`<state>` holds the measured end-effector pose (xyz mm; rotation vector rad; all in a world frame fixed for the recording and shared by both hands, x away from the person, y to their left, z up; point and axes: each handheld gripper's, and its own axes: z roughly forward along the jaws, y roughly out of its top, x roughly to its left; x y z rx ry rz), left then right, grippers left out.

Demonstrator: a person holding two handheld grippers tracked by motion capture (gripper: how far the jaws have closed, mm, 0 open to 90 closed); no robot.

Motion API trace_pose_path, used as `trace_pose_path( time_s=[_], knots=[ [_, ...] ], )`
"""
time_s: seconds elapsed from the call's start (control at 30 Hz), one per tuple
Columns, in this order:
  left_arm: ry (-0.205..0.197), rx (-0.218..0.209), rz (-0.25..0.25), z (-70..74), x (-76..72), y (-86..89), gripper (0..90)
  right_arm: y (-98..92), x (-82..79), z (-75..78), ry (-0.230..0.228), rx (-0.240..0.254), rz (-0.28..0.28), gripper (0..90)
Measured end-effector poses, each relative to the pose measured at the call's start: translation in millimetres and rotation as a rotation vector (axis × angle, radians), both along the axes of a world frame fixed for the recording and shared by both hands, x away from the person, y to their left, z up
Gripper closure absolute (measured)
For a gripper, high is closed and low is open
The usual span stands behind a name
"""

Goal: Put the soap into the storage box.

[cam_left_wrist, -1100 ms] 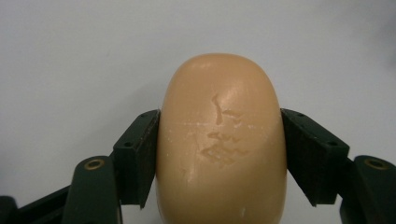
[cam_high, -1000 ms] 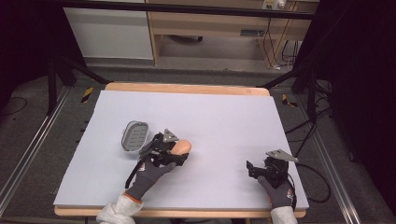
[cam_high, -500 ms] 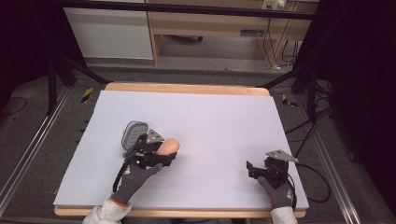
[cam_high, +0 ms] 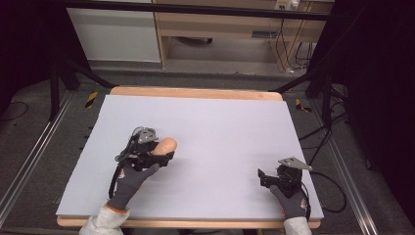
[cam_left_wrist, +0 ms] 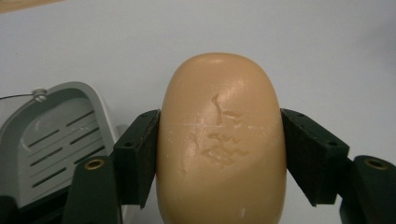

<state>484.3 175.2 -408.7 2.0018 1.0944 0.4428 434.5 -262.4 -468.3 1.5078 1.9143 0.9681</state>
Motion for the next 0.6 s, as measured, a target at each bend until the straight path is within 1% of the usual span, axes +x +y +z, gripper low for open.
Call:
trace_pose_path(
  time_s=[0.27, 0.37, 0.6],
  knots=[
    [-0.014, -0.013, 0.054, 5.8, 7.4, 17.9, 31.8, -0.1, 0.3, -0.1, 0.001, -0.003, 0.000, 6.4],
    [-0.016, -0.016, 0.066, 7.5, 10.7, 24.3, 31.8, -0.1, 0.5, -0.2, 0.002, -0.001, 0.000, 6.4],
    [-0.014, -0.016, 0.107, 7.3, 18.3, 38.3, 31.8, 0.1, 1.0, -0.5, 0.004, 0.002, -0.002, 6.4]
  ],
)
